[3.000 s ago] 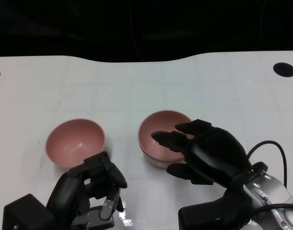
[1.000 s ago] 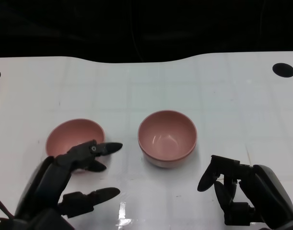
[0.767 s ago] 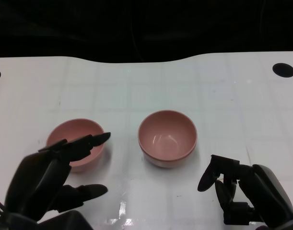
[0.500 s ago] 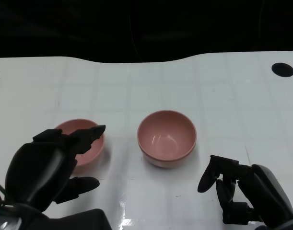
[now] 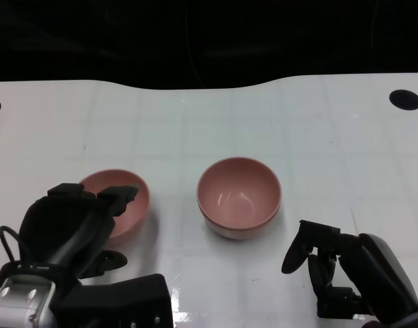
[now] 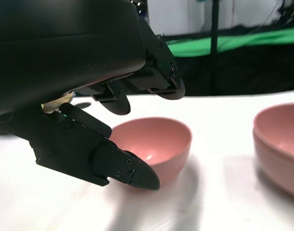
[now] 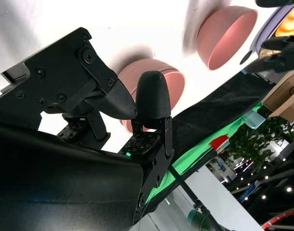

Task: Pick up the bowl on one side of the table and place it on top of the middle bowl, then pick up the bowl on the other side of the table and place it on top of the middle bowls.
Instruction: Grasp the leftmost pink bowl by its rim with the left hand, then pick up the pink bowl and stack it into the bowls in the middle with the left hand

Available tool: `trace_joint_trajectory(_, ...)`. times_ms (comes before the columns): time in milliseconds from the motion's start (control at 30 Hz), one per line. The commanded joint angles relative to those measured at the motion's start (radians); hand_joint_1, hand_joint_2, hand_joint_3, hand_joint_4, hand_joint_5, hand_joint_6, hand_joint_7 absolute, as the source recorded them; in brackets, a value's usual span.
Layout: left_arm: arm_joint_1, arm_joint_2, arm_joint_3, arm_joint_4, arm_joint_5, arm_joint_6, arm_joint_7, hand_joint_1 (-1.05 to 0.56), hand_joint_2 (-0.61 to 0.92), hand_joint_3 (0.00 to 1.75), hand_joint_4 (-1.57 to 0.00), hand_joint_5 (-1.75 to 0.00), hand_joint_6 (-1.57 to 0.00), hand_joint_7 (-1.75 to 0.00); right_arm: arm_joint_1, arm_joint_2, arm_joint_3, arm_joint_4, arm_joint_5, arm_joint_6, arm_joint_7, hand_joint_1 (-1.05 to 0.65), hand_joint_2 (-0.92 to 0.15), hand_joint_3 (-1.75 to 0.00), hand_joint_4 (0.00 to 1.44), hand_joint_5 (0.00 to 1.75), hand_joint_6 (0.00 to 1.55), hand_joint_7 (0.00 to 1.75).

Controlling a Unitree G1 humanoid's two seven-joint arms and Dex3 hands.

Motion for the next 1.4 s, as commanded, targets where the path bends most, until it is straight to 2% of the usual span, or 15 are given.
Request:
trace_joint_trajectory(33, -0.043, 0.021, -0.024, 0.051, 0.022, 0.040, -0.025, -0.54, 0.85, 0.00, -0.48, -0.31, -0.50, 0.00, 0.003, -0.004, -0.011, -0.020, -0.004, 0.008, -0.001, -0.11, -0.19, -1.56, 0.90, 1.75, 0.80, 1.45)
trace_joint_trajectory(300, -0.125, 0.043, -0.083, 0.225, 0.005, 0.053, 0.000, -0.54, 0.87, 0.01, -0.59, -0.18, -0.54, -0.01, 0.001, -0.001, -0.010, -0.014, -0.009, -0.001, -0.007, -0.11, -0.19, -1.55, 0.90, 1.75, 0.81, 1.45)
trace_joint_trajectory(467, -0.155, 0.071, -0.109, 0.304, -0.032, 0.003, 0.020, -0.49, 0.91, 0.02, -0.74, -0.19, -0.65, -0.05, 0.000, -0.002, -0.011, -0.009, -0.014, -0.007, -0.012, -0.11, -0.19, -1.55, 0.91, 1.75, 0.81, 1.44)
trace_joint_trajectory(533, -0.164, 0.082, -0.115, 0.333, -0.059, -0.027, 0.025, -0.44, 0.92, 0.03, -0.88, -0.40, -0.77, -0.05, 0.000, -0.002, -0.011, -0.009, -0.017, -0.009, -0.015, -0.12, -0.19, -1.55, 0.91, 1.75, 0.81, 1.44)
trace_joint_trajectory(633, -0.168, 0.088, -0.109, 0.354, -0.105, -0.058, 0.040, -0.35, 0.92, 0.02, -0.76, -1.25, -0.97, -0.03, 0.001, 0.000, -0.011, -0.012, -0.019, -0.007, -0.017, -0.12, -0.19, -1.54, 0.91, 1.75, 0.81, 1.44)
trace_joint_trajectory(667, -0.168, 0.089, -0.107, 0.360, -0.115, -0.068, 0.055, -0.32, 0.92, 0.02, -0.74, -1.36, -1.01, -0.04, 0.001, -0.001, -0.010, -0.013, -0.021, -0.007, -0.017, -0.12, -0.19, -1.54, 0.91, 1.75, 0.81, 1.44)
trace_joint_trajectory(833, -0.161, 0.096, -0.108, 0.390, -0.131, -0.116, 0.176, -0.25, 0.92, 0.18, -0.75, -1.61, -1.22, -0.12, 0.006, 0.001, -0.008, 0.000, -0.023, -0.033, -0.031, -0.11, -0.18, -1.55, 0.92, 1.75, 0.82, 1.43)
trace_joint_trajectory(933, -0.158, 0.108, -0.109, 0.393, -0.127, -0.138, 0.231, -0.25, 0.92, 0.23, -0.76, -1.71, -1.25, -0.16, 0.017, 0.003, -0.007, -0.013, -0.028, -0.029, -0.031, -0.11, -0.17, -1.55, 0.92, 1.75, 0.81, 1.43)
trace_joint_trajectory(1033, -0.155, 0.113, -0.103, 0.388, -0.128, -0.145, 0.271, -0.26, 0.92, 0.22, -0.78, -1.74, -0.82, -1.09, 0.025, 0.006, -0.006, -0.023, -0.035, -0.025, -0.034, -0.11, -0.17, -1.55, 0.92, 1.75, 0.81, 1.43)
trace_joint_trajectory(1067, -0.155, 0.114, -0.100, 0.384, -0.125, -0.143, 0.289, -0.25, 0.91, 0.21, -0.77, -1.74, -0.66, -1.47, 0.026, 0.008, -0.006, -0.026, -0.037, -0.023, -0.035, -0.11, -0.17, -1.55, 0.91, 1.75, 0.81, 1.43)
trace_joint_trajectory(1133, -0.153, 0.115, -0.094, 0.371, -0.123, -0.136, 0.313, -0.23, 0.88, 0.19, -0.77, -1.75, -0.58, -1.69, 0.028, 0.011, -0.006, -0.029, -0.036, -0.021, -0.033, -0.11, -0.17, -1.55, 0.91, 1.75, 0.81, 1.43)
trace_joint_trajectory(1200, -0.149, 0.114, -0.084, 0.346, -0.133, -0.130, 0.314, -0.22, 0.89, 0.19, -0.76, -1.75, -0.56, -1.73, 0.026, 0.009, -0.007, -0.029, -0.037, -0.024, -0.031, -0.11, -0.17, -1.55, 0.90, 1.75, 0.81, 1.43)
trace_joint_trajectory(1267, -0.149, 0.118, -0.079, 0.327, -0.129, -0.132, 0.326, -0.24, 0.91, 0.18, -0.76, -1.75, -0.67, -1.34, 0.025, 0.007, -0.008, -0.032, -0.039, -0.021, -0.028, -0.12, -0.17, -1.55, 0.90, 1.75, 0.81, 1.43)
trace_joint_trajectory(1333, -0.149, 0.121, -0.076, 0.311, -0.129, -0.136, 0.333, -0.25, 0.91, 0.17, -0.79, -1.75, -0.78, -1.12, 0.024, 0.008, -0.009, -0.031, -0.036, -0.019, -0.027, -0.12, -0.17, -1.55, 0.90, 1.75, 0.81, 1.43)
trace_joint_trajectory(1400, -0.153, 0.124, -0.073, 0.293, -0.132, -0.150, 0.345, -0.23, 0.90, 0.19, -0.80, -1.75, -0.80, -1.16, 0.022, 0.008, -0.010, -0.030, -0.036, -0.017, -0.027, -0.12, -0.17, -1.54, 0.91, 1.75, 0.81, 1.42)
